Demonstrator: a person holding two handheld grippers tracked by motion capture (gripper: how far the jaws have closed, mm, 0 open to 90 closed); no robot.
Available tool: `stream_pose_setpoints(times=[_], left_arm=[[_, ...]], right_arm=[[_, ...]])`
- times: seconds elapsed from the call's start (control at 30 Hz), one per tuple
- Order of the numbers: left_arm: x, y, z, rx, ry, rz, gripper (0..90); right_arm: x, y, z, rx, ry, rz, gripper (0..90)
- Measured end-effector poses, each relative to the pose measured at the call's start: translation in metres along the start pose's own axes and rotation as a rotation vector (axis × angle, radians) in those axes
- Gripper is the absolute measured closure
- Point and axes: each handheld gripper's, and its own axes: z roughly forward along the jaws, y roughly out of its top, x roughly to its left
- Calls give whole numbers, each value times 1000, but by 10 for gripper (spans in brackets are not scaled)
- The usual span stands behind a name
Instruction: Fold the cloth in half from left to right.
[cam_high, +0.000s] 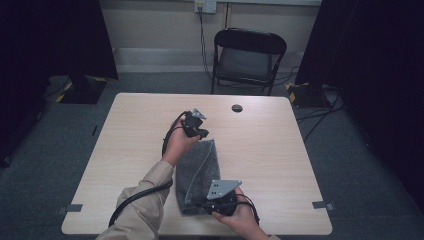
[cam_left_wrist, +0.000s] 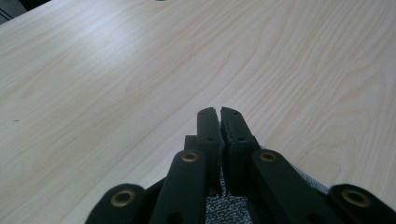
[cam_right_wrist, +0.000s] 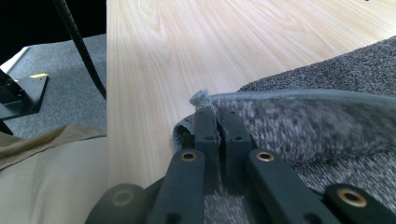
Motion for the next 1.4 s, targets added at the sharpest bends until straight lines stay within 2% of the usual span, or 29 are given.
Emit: stream_pose_setpoints(times=[0.37,0.67,1.0,1.4], left_arm=[[0,-8,2,9,0,-1,808],[-1,-15,-4,5,-3,-1,763],[-1,-24,-14,0,-18,-7,726],[-7,-46,-26,-19,-43,-14,712]], right_arm=[[-2,-8,2,17,-1,18,878],[-3,-12,0,21,-7,26,875],[-5,-18,-6,21,-18,44,874],[-10,-21,-21,-7,-47,68,870]])
